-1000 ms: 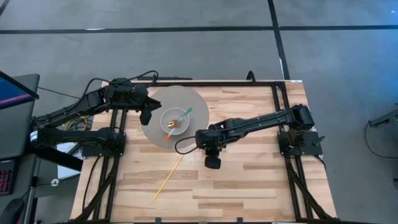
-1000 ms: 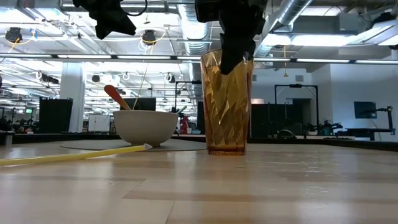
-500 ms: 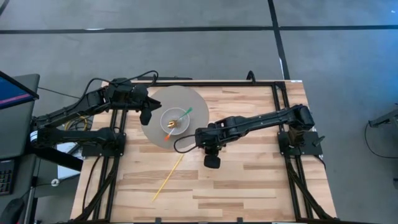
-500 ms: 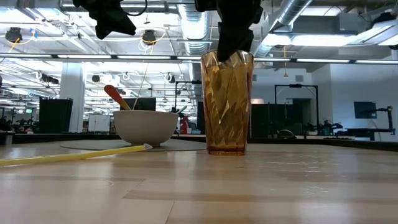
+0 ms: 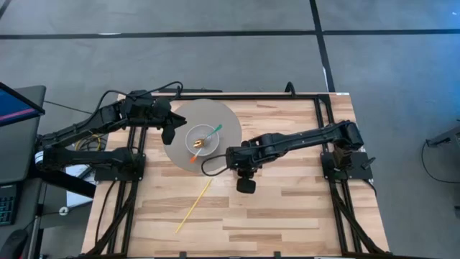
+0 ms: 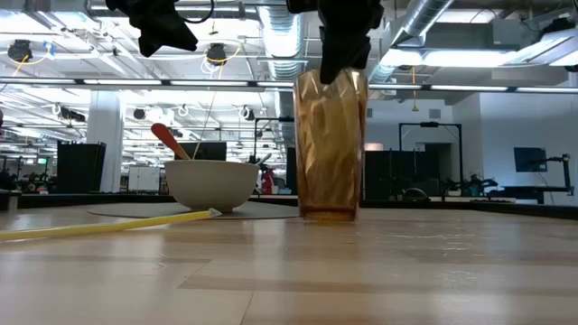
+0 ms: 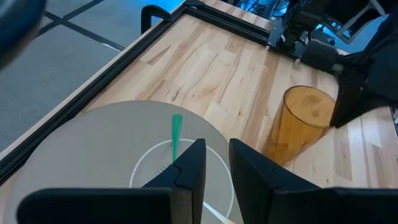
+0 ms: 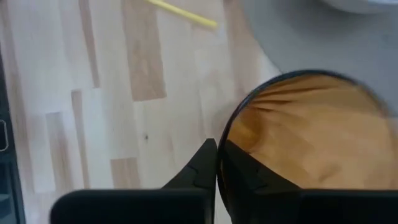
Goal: Pick & Place Utensil
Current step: Put the cup to the top right of the bowl on the table placemat, then put the straw into the cup on the table placemat
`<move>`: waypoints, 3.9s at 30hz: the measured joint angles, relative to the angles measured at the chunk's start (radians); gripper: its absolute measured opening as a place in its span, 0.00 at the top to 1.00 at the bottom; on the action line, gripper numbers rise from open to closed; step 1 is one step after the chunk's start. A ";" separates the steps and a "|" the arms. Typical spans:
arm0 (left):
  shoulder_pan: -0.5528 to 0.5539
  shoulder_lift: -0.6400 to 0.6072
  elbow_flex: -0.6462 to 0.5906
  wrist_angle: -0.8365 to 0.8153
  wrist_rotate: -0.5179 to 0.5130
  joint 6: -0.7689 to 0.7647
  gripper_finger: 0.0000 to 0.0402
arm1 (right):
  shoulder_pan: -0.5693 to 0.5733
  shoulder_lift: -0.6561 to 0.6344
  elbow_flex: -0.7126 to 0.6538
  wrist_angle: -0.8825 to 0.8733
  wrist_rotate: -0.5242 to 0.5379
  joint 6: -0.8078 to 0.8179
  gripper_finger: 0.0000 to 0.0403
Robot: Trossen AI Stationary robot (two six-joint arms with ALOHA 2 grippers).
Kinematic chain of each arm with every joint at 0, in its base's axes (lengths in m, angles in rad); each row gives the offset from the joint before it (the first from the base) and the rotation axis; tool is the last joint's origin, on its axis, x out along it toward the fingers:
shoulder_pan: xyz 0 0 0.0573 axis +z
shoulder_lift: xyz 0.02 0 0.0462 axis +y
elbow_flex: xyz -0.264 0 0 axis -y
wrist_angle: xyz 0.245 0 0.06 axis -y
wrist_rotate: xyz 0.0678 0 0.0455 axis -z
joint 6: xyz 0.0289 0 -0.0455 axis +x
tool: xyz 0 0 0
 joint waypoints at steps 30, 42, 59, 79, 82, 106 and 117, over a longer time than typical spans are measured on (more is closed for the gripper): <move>0.000 0.000 0.000 0.000 0.000 0.028 0.82 | -0.471 0.072 0.228 0.124 0.061 -0.445 1.00; 0.000 0.000 0.000 0.001 0.000 0.034 0.82 | -0.483 0.172 0.227 0.143 0.088 -0.532 0.99; 0.000 0.000 0.000 0.005 0.000 0.024 0.82 | -0.493 0.220 0.228 0.155 0.015 -0.553 0.90; 0.000 0.000 0.000 0.007 0.000 0.024 0.82 | -0.481 0.210 0.367 0.057 0.021 -0.584 0.73; 0.000 0.000 0.000 0.007 0.000 0.023 0.82 | -0.470 0.210 0.477 -0.028 0.021 -0.584 0.73; -0.465 0.000 -0.155 0.097 0.035 -0.306 0.82 | -0.385 -0.352 -0.317 0.245 -0.249 -0.472 0.73; -0.683 0.161 -0.303 0.118 0.026 -0.704 0.82 | -0.414 -0.590 -0.720 0.630 -0.248 -0.388 0.73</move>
